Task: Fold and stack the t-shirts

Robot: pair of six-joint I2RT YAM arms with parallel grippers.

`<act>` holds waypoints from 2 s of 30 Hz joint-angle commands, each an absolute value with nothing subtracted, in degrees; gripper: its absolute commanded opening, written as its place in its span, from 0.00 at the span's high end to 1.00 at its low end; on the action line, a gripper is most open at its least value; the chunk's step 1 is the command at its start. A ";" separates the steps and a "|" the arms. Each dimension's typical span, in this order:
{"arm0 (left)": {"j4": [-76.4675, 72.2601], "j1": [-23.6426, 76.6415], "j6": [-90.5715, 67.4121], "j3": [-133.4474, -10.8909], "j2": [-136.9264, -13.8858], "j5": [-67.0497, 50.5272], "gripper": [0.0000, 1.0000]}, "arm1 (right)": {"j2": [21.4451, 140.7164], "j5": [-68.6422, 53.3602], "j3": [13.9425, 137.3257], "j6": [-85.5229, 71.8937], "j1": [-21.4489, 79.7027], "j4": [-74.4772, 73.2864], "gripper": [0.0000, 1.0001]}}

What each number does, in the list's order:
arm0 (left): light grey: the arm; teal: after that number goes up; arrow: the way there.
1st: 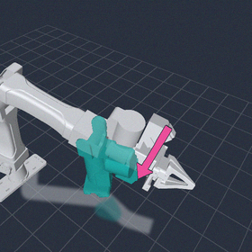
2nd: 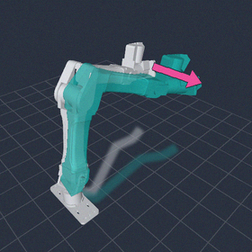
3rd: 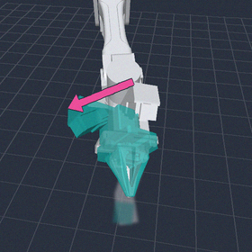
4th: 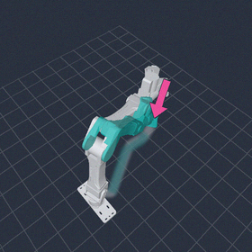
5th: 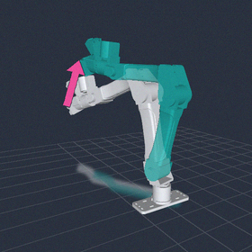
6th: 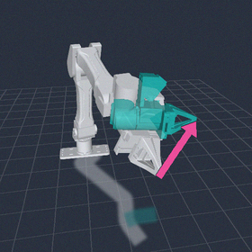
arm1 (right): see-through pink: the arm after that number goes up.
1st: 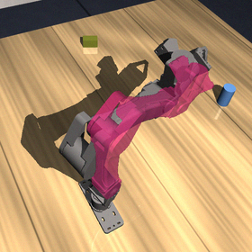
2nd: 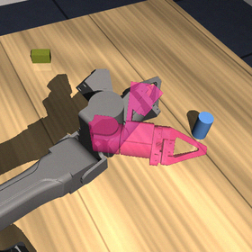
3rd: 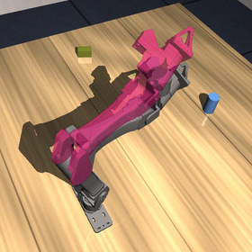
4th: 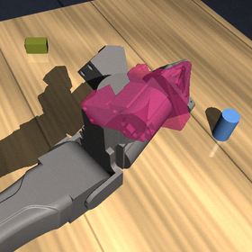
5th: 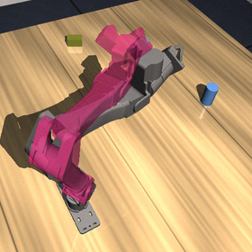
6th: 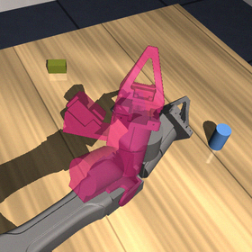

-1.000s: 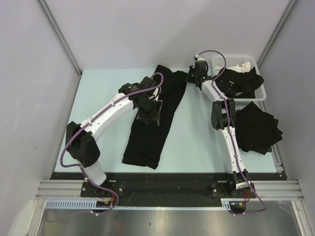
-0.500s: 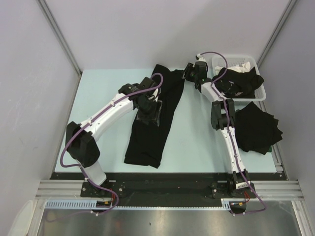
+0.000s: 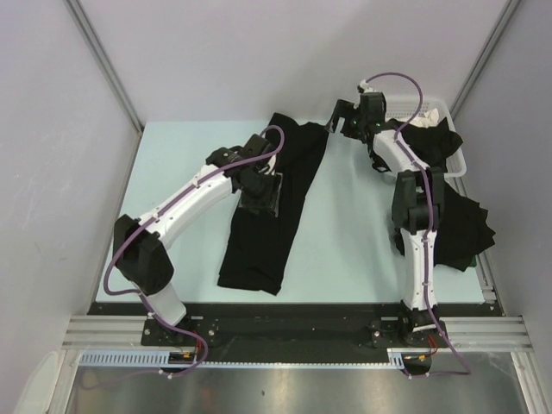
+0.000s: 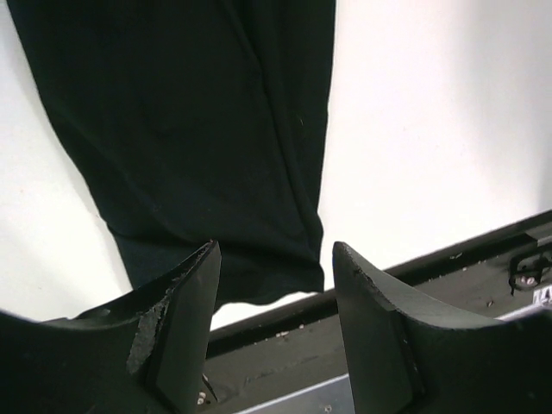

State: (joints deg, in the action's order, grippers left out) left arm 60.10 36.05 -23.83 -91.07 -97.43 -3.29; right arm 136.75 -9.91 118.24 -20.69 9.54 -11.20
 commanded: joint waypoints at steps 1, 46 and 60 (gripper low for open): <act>56.34 35.25 -25.31 -92.02 -92.82 1.74 0.40 | 124.39 -6.00 116.37 -12.58 15.63 -25.81 0.00; 53.17 31.55 -26.72 -67.85 -60.47 8.44 0.29 | 87.98 28.21 55.81 -59.50 69.95 -20.30 0.00; 52.91 32.43 -26.54 -65.74 -60.03 7.91 0.29 | 91.66 31.82 52.21 -68.20 77.96 -15.56 0.00</act>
